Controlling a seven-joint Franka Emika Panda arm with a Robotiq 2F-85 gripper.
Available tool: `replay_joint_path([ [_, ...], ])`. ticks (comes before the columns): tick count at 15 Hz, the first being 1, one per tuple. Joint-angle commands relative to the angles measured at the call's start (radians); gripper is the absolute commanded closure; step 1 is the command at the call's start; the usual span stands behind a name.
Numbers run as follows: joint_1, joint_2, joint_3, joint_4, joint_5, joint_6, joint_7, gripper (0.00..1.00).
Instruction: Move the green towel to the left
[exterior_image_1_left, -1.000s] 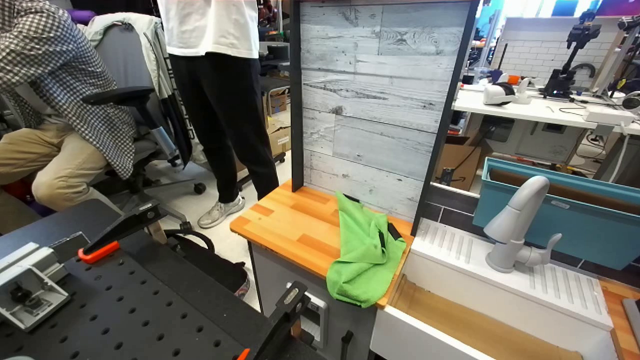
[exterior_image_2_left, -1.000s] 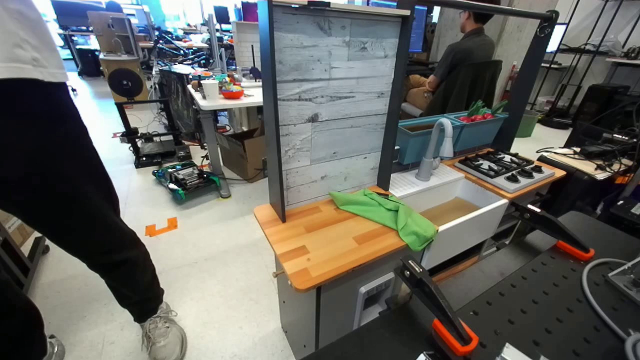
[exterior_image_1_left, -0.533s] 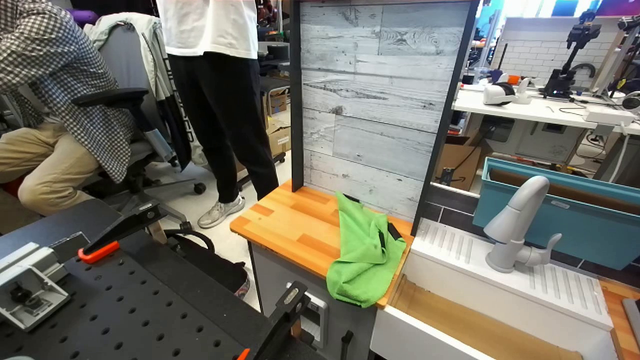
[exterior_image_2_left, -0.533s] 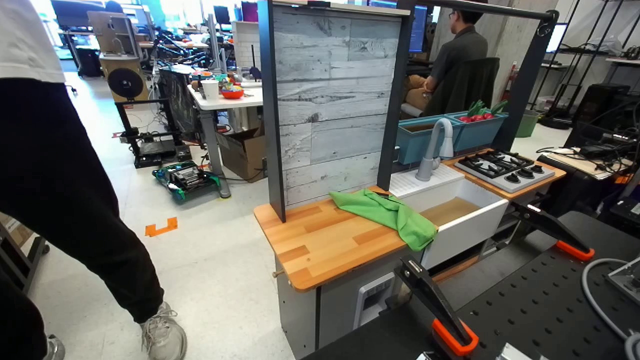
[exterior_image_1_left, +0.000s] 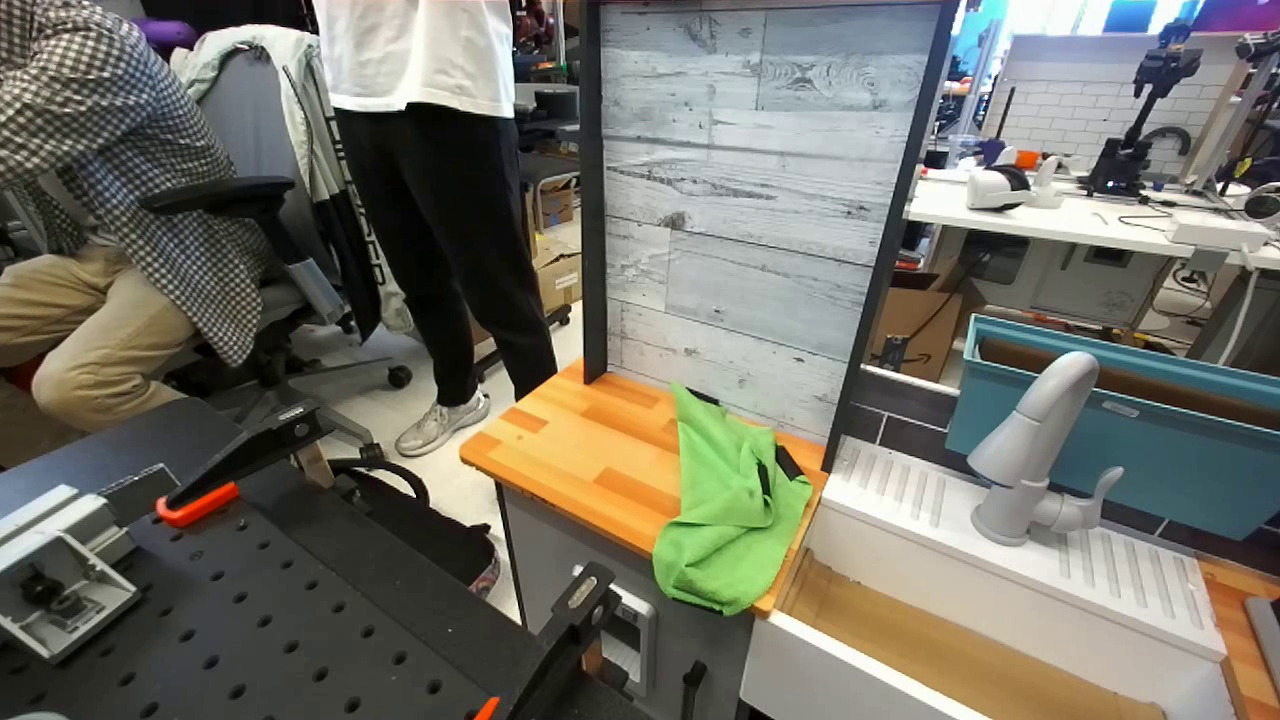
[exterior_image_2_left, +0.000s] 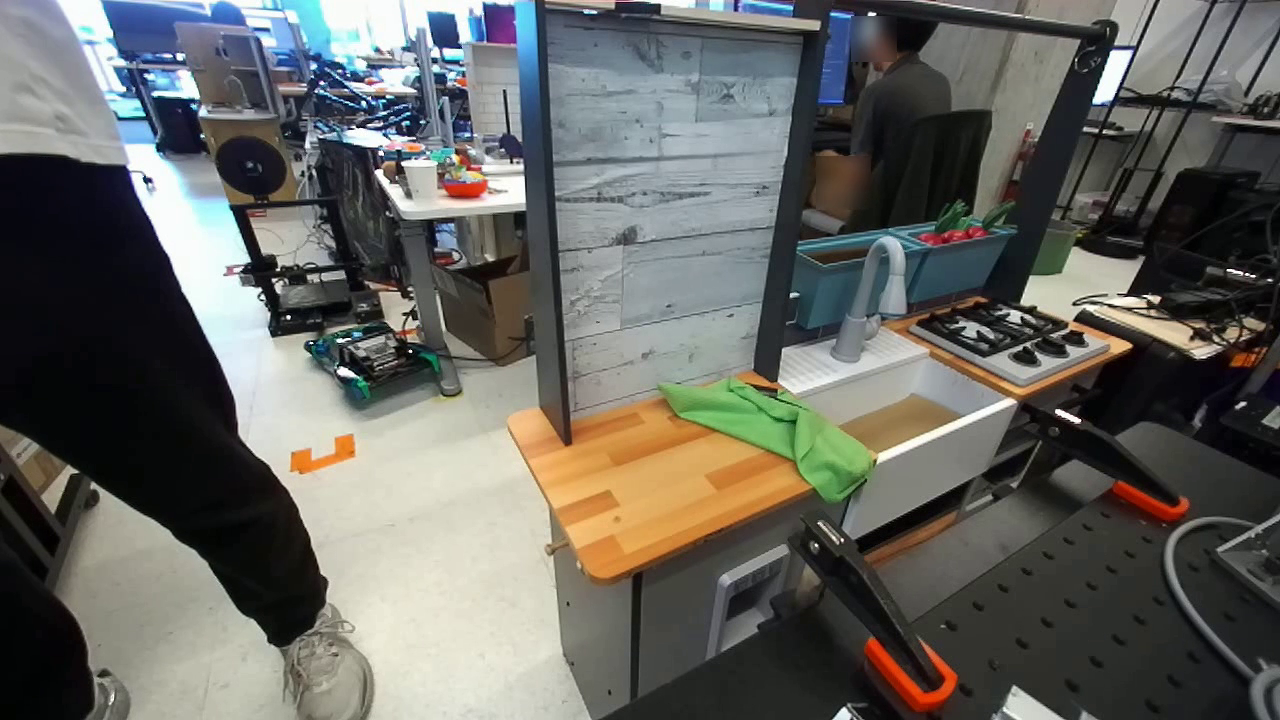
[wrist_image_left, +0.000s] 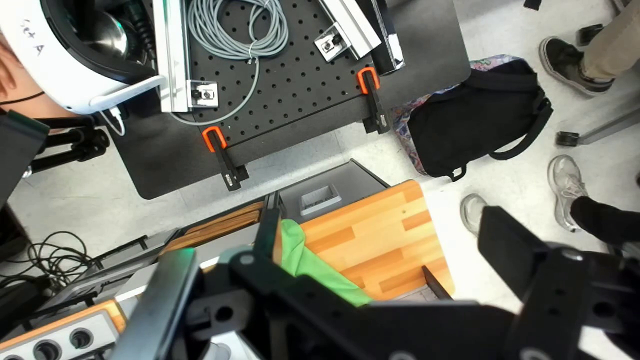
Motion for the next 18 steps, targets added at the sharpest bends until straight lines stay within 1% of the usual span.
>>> replay_joint_path([
  [1, -0.006, 0.001, 0.004, 0.002, 0.002, -0.002, -0.002, 0.00],
  [16, -0.006, 0.001, 0.004, 0.002, 0.002, -0.002, -0.002, 0.00],
  [18, -0.013, 0.043, 0.015, 0.018, 0.003, 0.032, 0.031, 0.00],
])
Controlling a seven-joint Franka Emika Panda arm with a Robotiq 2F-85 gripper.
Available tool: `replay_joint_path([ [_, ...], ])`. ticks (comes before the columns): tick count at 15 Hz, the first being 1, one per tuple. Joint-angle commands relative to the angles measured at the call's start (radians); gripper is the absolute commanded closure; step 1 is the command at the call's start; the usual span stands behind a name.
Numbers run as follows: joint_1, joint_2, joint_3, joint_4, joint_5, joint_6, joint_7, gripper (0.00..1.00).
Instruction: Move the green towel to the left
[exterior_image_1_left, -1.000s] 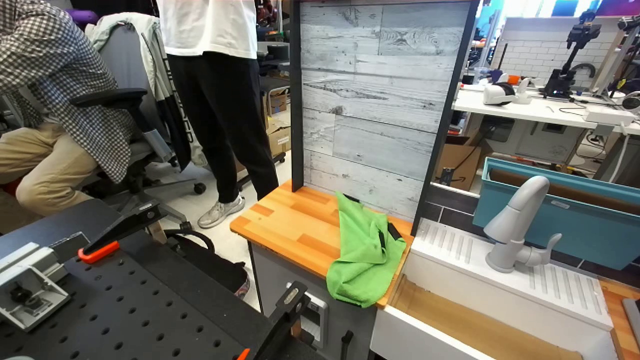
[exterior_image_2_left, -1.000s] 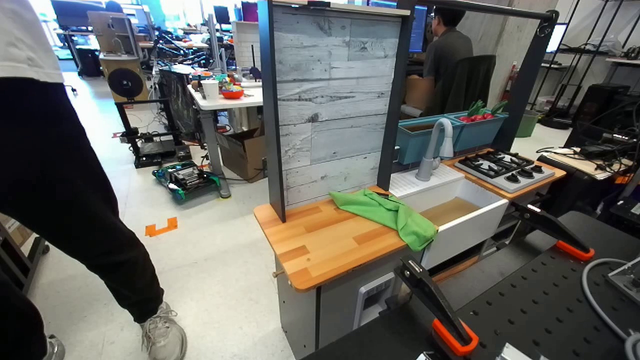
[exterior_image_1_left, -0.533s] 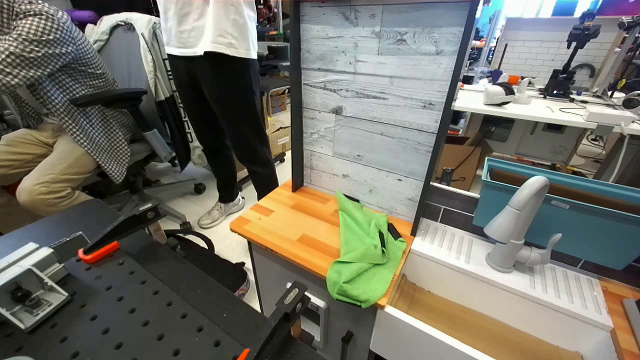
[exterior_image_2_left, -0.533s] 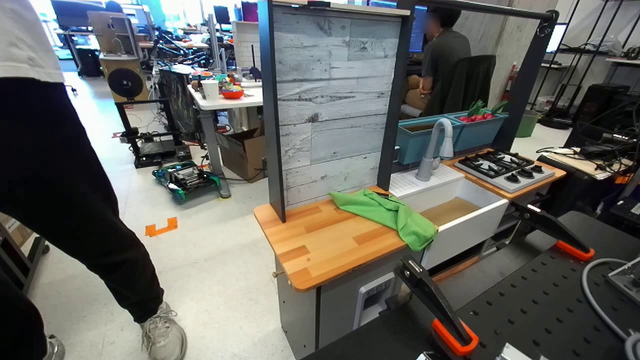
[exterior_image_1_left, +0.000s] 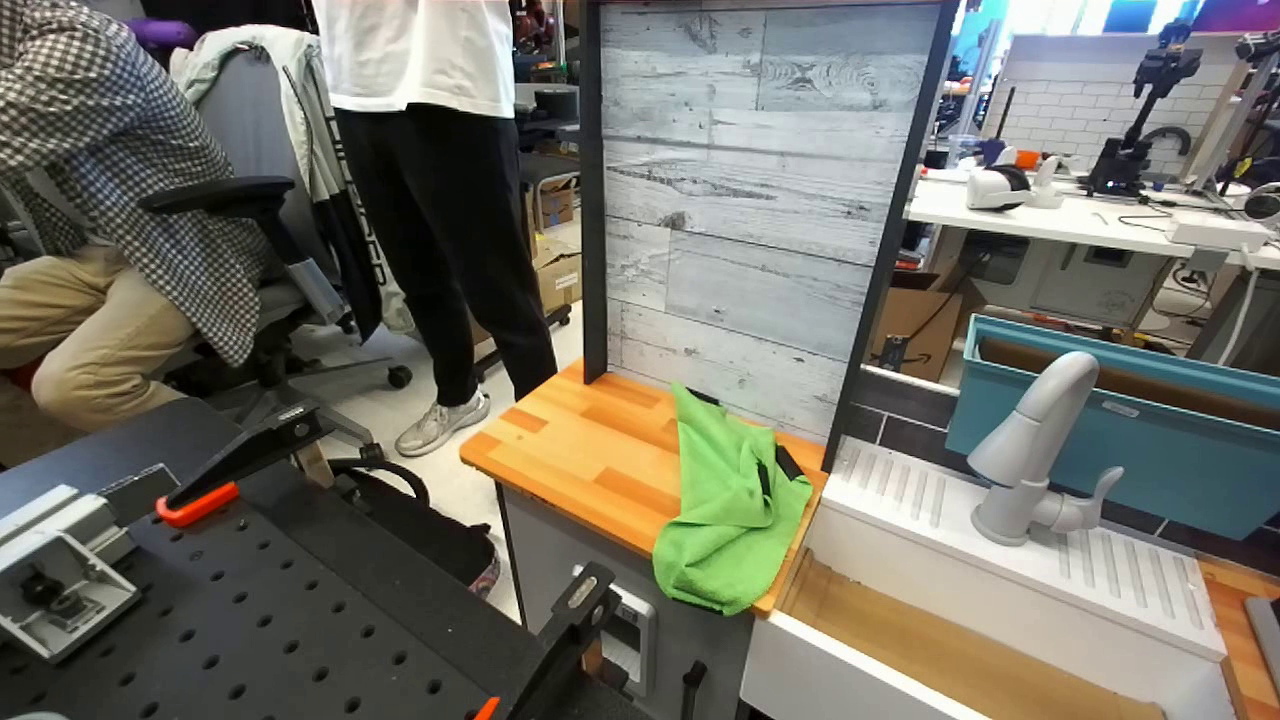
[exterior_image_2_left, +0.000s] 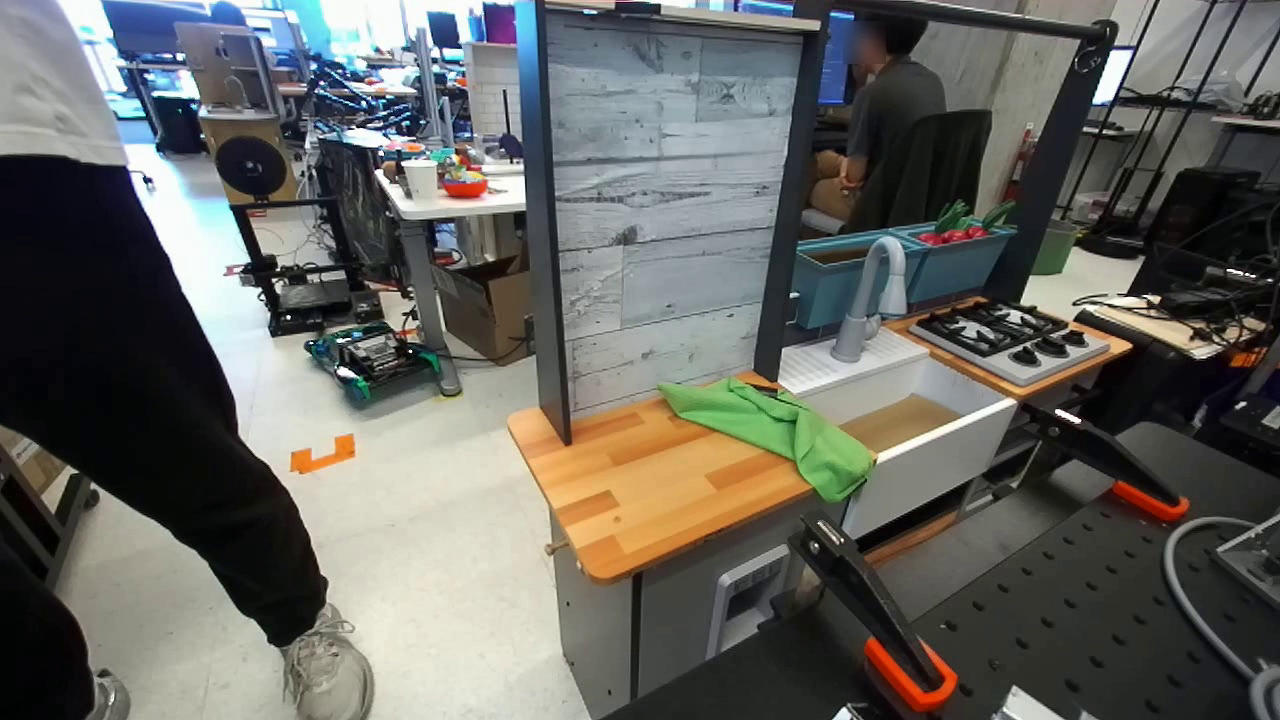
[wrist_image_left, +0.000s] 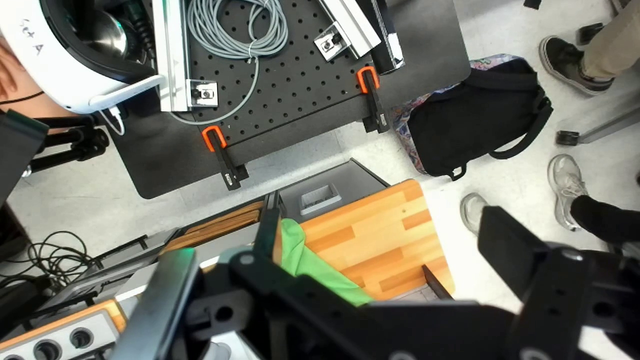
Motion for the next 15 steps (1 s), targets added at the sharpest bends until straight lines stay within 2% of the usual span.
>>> replay_joint_path([
  [1, -0.011, 0.065, 0.015, 0.027, 0.012, 0.050, 0.037, 0.00],
  [6, -0.003, 0.248, 0.035, 0.119, 0.015, 0.143, 0.110, 0.00],
  [13, 0.017, 0.541, 0.024, 0.228, -0.001, 0.390, 0.169, 0.00],
  [15, 0.022, 0.603, 0.017, 0.251, -0.014, 0.428, 0.177, 0.00],
])
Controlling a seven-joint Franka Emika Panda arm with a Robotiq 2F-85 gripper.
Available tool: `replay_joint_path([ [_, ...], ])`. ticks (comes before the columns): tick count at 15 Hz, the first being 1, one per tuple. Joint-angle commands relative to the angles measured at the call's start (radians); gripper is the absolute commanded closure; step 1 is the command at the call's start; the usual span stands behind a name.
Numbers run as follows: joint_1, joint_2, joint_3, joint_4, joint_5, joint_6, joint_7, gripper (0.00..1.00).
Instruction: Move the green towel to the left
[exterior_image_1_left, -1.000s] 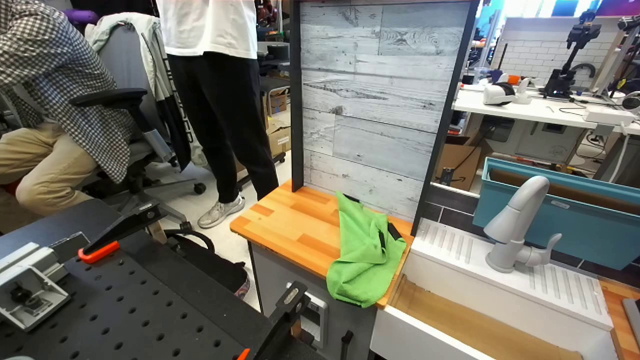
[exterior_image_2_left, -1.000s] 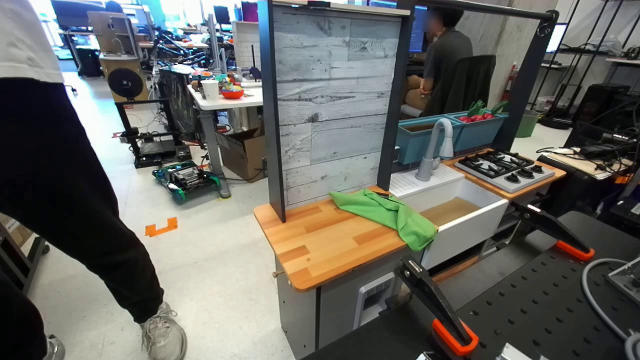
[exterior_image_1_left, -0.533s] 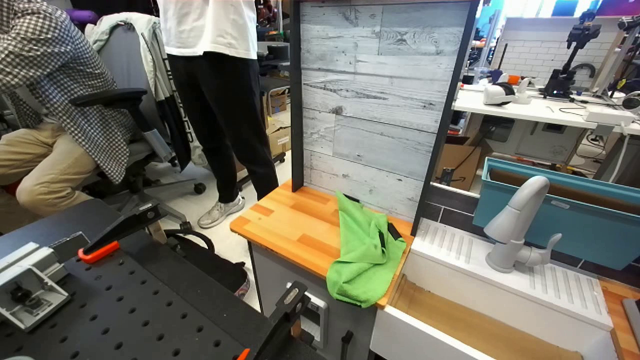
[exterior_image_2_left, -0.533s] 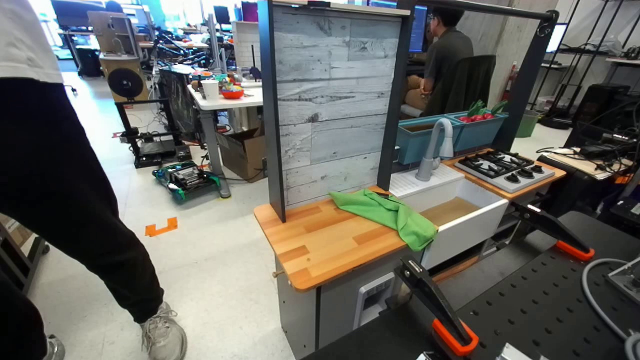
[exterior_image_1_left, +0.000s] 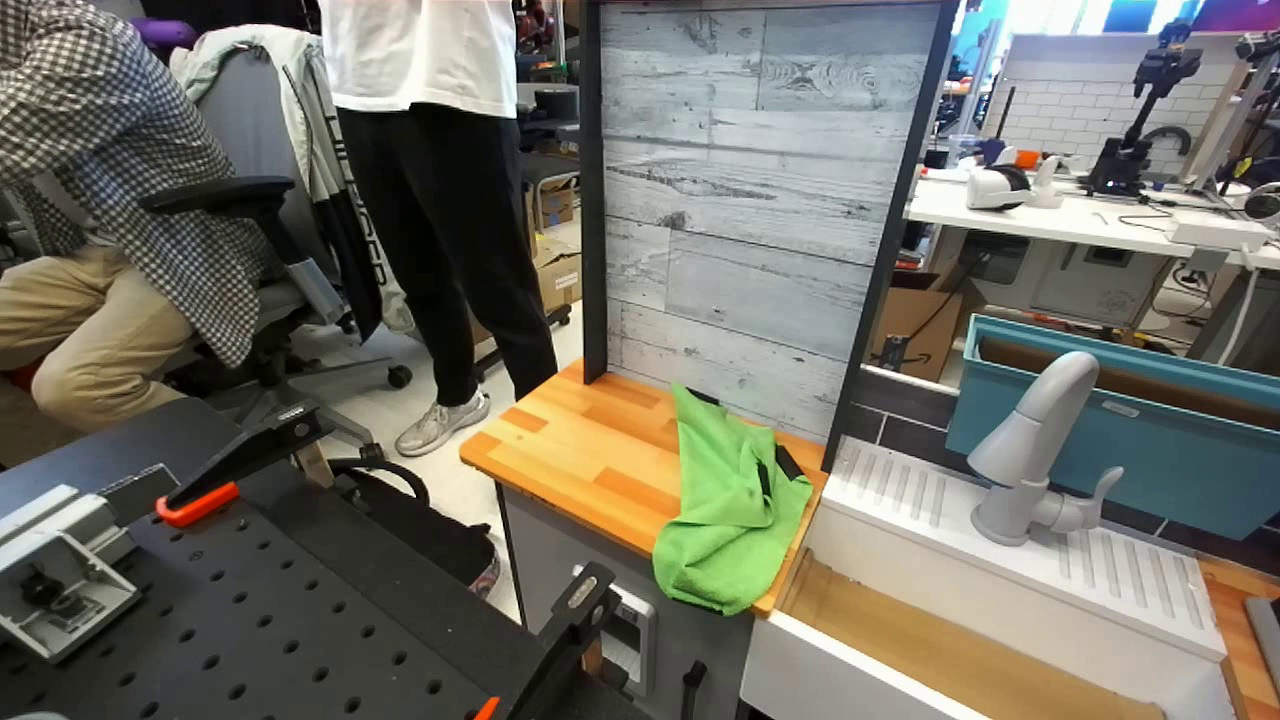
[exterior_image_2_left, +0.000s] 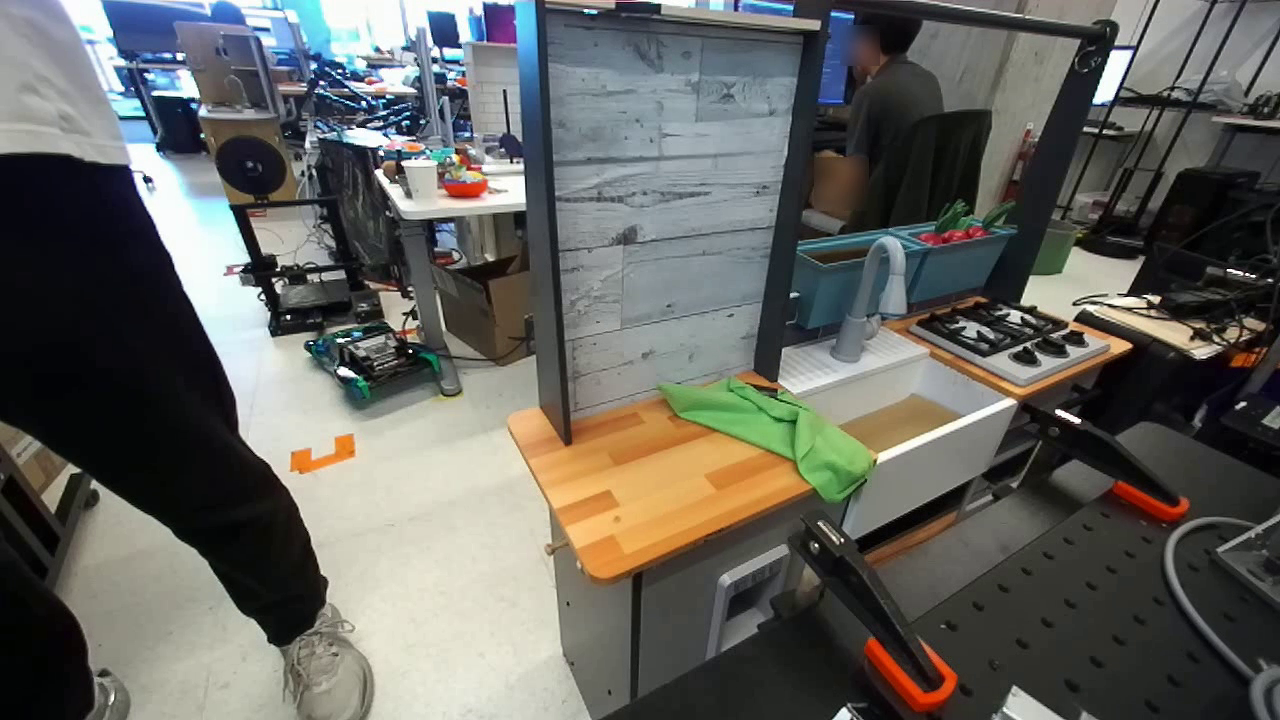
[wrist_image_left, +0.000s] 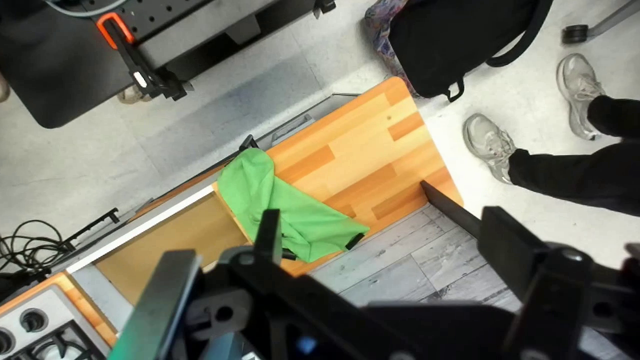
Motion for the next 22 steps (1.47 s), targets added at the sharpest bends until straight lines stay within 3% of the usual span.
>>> replay_joint_path([
  [1, 0.018, 0.119, -0.017, 0.074, -0.018, 0.056, 0.032, 0.00],
  [2, 0.021, 0.070, -0.022, 0.027, -0.003, 0.037, 0.009, 0.00],
  [13, 0.022, 0.086, -0.025, 0.033, -0.003, 0.041, 0.009, 0.00],
  [14, 0.023, 0.087, -0.025, 0.011, -0.013, 0.090, 0.033, 0.00],
  [22, 0.042, 0.310, -0.037, 0.055, -0.056, 0.270, 0.099, 0.00],
])
